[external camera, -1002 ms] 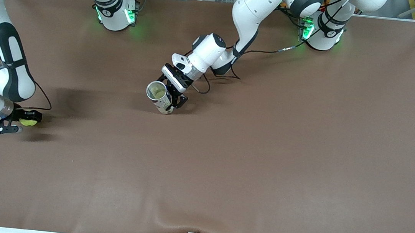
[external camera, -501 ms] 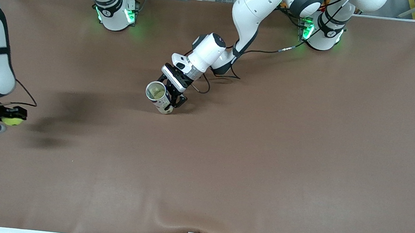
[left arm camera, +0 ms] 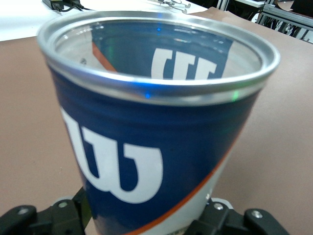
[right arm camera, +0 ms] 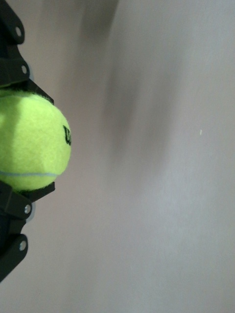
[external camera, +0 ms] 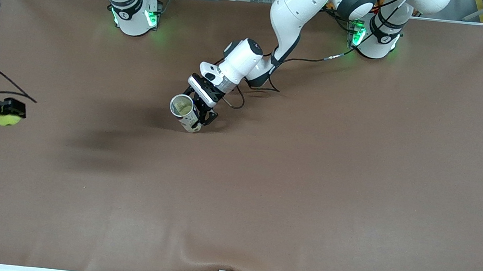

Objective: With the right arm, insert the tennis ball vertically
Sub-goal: 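Carry the second ball with the right gripper over the can rim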

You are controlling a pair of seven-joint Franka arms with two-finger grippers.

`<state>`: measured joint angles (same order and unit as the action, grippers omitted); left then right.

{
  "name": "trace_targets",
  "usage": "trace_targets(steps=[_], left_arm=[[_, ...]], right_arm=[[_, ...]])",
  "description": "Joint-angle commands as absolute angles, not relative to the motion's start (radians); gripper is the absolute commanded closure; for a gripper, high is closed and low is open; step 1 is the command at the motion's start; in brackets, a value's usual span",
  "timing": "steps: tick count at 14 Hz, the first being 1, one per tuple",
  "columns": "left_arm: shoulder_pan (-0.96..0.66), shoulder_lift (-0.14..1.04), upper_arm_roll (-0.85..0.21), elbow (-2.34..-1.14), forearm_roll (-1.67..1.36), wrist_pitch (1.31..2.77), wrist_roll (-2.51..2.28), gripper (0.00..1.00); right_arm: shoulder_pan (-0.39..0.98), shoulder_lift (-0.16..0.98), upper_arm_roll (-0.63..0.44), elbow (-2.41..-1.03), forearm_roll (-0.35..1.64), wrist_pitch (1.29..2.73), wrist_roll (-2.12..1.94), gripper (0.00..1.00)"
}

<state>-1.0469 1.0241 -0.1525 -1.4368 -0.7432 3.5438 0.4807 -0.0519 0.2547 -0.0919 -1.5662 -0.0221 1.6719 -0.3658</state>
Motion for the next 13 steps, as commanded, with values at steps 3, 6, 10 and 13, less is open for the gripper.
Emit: trace_targets(steps=[3,6,10,13], left_arm=[[-1.058,1.015,-0.144,-1.447,-0.735,3.542,0.468,0.19],[-1.058,1.015,-0.144,-1.448,-0.733,3.542,0.462,0.19],[-1.057,1.014,-0.144,-1.447,-0.730,3.542,0.433,0.19],[-1.058,1.011,-0.144,-1.448,-0.730,3.542,0.433,0.18]], right_arm=[[0.132,0.154,-0.107,-1.588,0.014,1.583,-0.028,1.00],[0.210,0.138,-0.060,-1.592,0.025,1.575,0.199,1.00],[0.230,0.146,0.098,-1.592,0.026,1.597,0.515,1.00],[0.244,0.150,0.169,-1.652,0.025,1.684,0.649,1.00]])
